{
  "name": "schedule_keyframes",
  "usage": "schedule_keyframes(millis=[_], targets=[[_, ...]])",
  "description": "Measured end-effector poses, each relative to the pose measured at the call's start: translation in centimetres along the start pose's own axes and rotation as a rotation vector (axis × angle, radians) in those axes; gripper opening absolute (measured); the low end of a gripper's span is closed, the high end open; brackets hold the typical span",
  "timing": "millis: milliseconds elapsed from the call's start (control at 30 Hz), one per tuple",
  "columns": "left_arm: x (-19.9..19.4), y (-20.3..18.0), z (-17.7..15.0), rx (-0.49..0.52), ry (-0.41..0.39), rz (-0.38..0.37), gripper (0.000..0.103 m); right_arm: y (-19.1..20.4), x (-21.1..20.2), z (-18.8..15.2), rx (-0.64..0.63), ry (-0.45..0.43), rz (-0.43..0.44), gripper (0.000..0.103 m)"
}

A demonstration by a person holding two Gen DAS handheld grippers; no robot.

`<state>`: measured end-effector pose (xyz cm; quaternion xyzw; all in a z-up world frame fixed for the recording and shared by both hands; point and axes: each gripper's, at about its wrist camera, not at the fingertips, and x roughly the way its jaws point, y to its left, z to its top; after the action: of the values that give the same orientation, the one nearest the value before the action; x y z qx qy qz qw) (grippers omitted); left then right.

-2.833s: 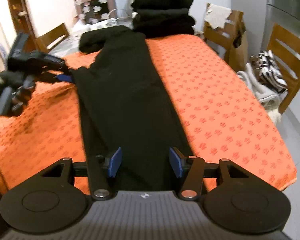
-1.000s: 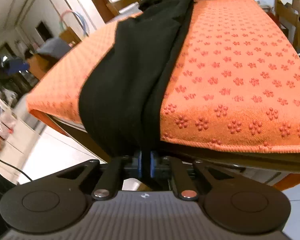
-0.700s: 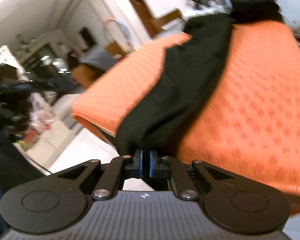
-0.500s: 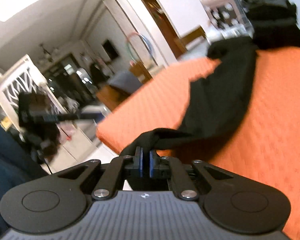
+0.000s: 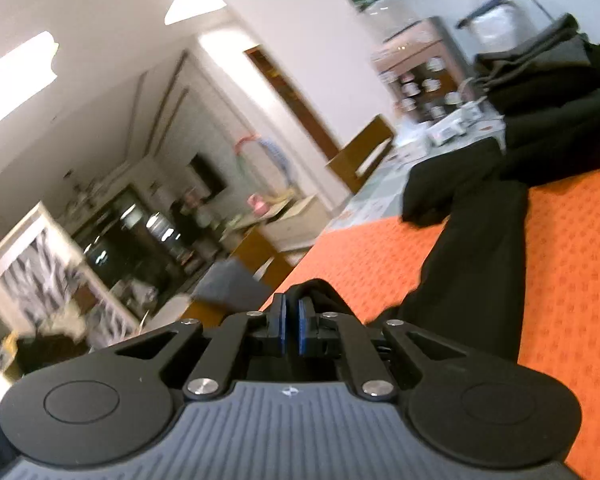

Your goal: Fold clothes

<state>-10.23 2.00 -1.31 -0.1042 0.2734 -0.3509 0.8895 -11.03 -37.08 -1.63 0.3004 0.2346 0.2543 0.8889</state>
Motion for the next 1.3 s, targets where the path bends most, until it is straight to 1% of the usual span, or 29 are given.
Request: schedule_keyframes(millis=[67,167,400,567,700,733,800,833,867,967,1033,1133,1200,1233,1300], targets=[[0.5,0.9,0.8,-0.004,-0.014,0.002,0.065,-1.7,2.4,1.9,0.037,-0.009,-0.034,0.006],[1.7,2.3,1.6,-0.015,-0.023,0.006,0.065,-4.4,5.9,3.6,0.077,-0.011,-0.090,0.005],[4.8,4.6,2.9,-0.036,-0.005,0.012,0.065,-10.7,12.7,5.9,0.233,-0.053,-0.207,0.004],[7.5,5.3,4.0,-0.041,0.012,-0.002,0.065,-14.1,14.6,6.7,0.322,-0.092,-0.272,0.004],[10.8,5.7,4.6,-0.062,0.057,-0.025,0.065,-16.1,15.6,7.0,0.308,-0.018,-0.340,0.005],[11.9,5.8,4.7,-0.071,0.076,-0.032,0.065,-16.4,15.7,7.0,0.300,0.008,-0.360,0.010],[13.7,5.9,4.8,-0.082,0.106,-0.051,0.065,-16.9,15.5,6.9,0.292,0.053,-0.399,0.015],[14.5,5.8,4.9,-0.081,0.117,-0.059,0.065,-16.8,15.0,6.9,0.286,0.061,-0.400,0.023],[15.1,5.7,4.9,-0.075,0.127,-0.067,0.065,-16.7,14.5,6.9,0.278,0.067,-0.399,0.029],[16.5,5.5,5.2,-0.062,0.142,-0.079,0.064,-15.6,12.1,6.5,0.212,0.078,-0.387,0.029],[17.2,5.3,5.6,-0.050,0.155,-0.088,0.064,-14.5,10.2,5.9,0.155,0.102,-0.385,0.029],[17.9,5.1,5.8,-0.022,0.192,-0.108,0.064,-12.3,7.7,4.5,0.044,0.154,-0.405,0.029],[18.3,4.9,5.8,-0.001,0.219,-0.123,0.064,-10.9,6.3,3.1,-0.024,0.203,-0.416,0.031],[18.4,4.8,5.6,0.009,0.232,-0.133,0.065,-10.4,5.8,2.2,-0.046,0.232,-0.417,0.033],[18.7,4.5,5.3,0.029,0.260,-0.151,0.065,-10.3,5.0,0.4,-0.019,0.256,-0.421,0.035]])
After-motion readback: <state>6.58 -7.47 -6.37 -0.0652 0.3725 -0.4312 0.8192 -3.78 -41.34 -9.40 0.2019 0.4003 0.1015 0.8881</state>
